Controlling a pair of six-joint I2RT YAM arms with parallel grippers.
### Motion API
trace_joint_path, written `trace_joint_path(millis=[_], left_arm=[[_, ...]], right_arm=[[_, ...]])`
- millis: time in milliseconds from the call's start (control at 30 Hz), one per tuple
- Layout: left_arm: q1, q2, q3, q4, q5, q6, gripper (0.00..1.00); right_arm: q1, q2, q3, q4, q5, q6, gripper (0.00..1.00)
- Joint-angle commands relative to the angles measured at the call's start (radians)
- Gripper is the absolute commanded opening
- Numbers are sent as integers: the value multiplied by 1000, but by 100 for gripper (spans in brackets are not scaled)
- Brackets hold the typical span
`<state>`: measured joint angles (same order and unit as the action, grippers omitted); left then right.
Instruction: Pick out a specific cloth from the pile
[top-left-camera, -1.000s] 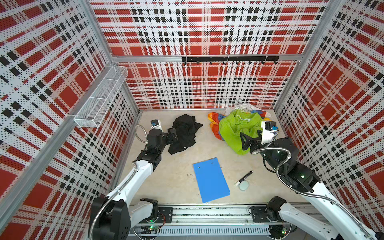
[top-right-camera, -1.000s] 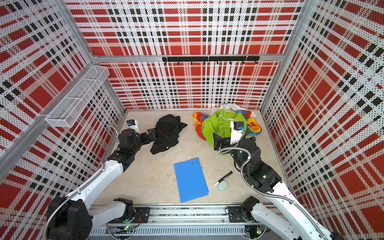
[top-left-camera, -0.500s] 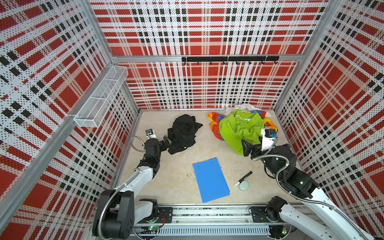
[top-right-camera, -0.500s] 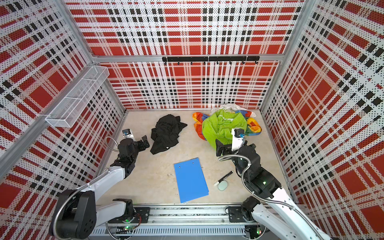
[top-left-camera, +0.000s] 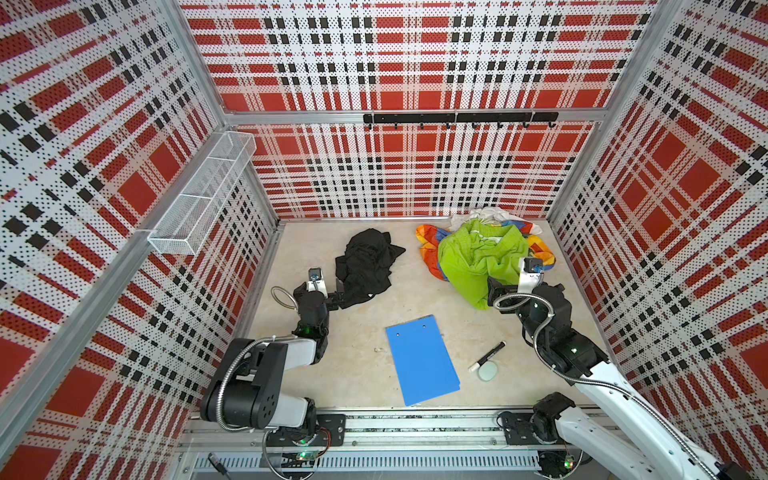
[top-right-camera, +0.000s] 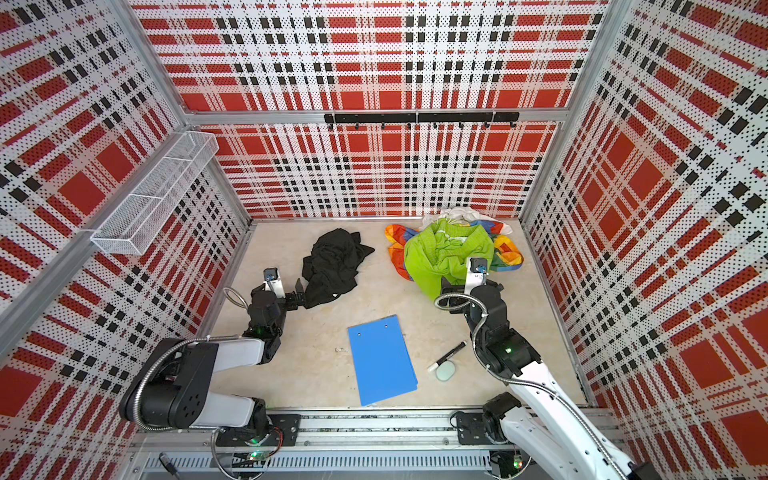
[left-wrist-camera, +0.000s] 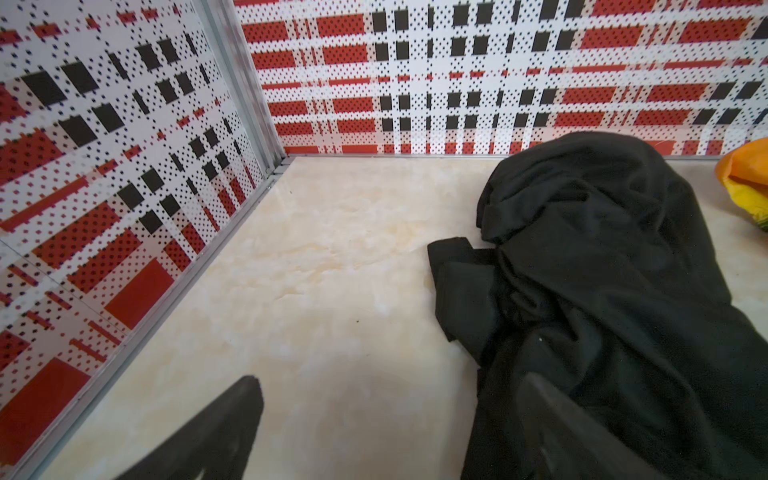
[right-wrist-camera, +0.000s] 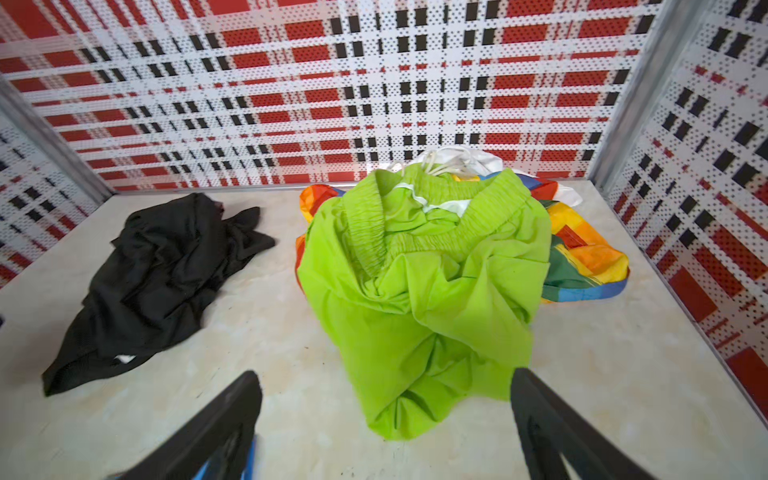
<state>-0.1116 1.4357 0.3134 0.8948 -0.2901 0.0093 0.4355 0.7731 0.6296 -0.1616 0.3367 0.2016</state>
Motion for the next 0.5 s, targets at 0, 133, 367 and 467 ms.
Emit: trace_joint_path(millis=[0, 133, 367, 467], left_arm=[[41, 39, -22, 199, 62, 13, 99], [54, 153, -77, 413, 112, 21, 99], [82, 139, -19, 275, 164, -1, 99], [82, 141, -19, 282, 163, -2, 99]], right_arm=[[-58, 19, -46, 145, -41, 2, 100], [-144, 65, -122, 277, -53, -21, 100], [-272, 182, -213, 500, -75, -51, 100], [-306, 236, -246, 598, -71, -67, 100]])
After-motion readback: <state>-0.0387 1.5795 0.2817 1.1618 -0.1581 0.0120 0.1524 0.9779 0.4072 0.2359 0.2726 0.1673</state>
